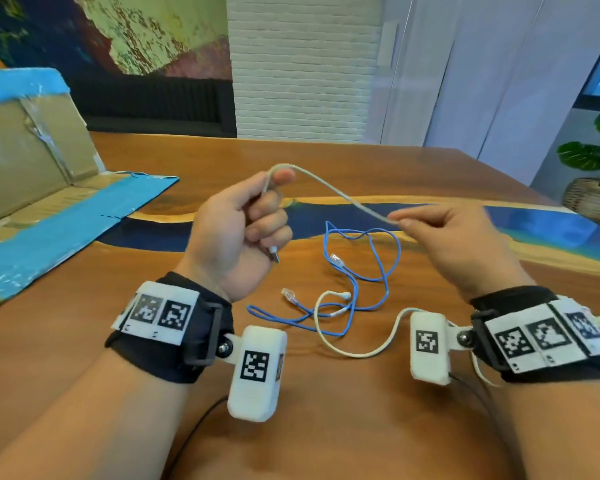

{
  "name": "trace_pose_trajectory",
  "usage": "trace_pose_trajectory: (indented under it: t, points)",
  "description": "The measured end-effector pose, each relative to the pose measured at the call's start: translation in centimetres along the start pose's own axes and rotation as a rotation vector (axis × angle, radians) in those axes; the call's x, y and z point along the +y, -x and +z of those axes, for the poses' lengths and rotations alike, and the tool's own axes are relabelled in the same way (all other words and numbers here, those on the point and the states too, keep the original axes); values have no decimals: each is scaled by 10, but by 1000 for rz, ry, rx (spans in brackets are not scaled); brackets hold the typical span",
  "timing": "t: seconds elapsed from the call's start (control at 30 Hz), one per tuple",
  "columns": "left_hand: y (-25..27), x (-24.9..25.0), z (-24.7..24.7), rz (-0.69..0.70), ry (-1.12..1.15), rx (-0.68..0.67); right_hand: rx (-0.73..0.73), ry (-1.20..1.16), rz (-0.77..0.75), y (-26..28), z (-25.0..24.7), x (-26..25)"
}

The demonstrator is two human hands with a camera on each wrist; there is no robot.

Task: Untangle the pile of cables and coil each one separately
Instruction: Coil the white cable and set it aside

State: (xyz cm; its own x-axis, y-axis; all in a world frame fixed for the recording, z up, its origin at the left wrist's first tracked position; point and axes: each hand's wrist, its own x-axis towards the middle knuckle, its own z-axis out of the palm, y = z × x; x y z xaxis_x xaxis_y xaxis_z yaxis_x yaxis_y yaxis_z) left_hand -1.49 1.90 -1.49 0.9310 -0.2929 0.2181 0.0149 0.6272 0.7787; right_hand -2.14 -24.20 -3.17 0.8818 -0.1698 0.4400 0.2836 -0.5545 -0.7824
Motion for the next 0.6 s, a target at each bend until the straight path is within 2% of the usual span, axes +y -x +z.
trace_pose_trajectory:
  t: [0.13,0.27,0.33,0.43,0.53,0.6]
  points:
    - [-3,1,1,124,161,76,-369,190,-3,15,20,-21]
    - [-8,-14,1,194,95,181,-615,204,-53,35,42,-43]
    - [-8,-22,1,188,-51,201,-693,145,-83,42,48,-50]
    - [-6,-27,0,112,-386,151,-662,-21,-138,43,42,-56]
    - [-2,-27,0,-26,-642,0,-451,-185,-151,33,26,-50]
    - [2,-27,3,-107,-712,-119,-323,-208,-156,26,19,-43]
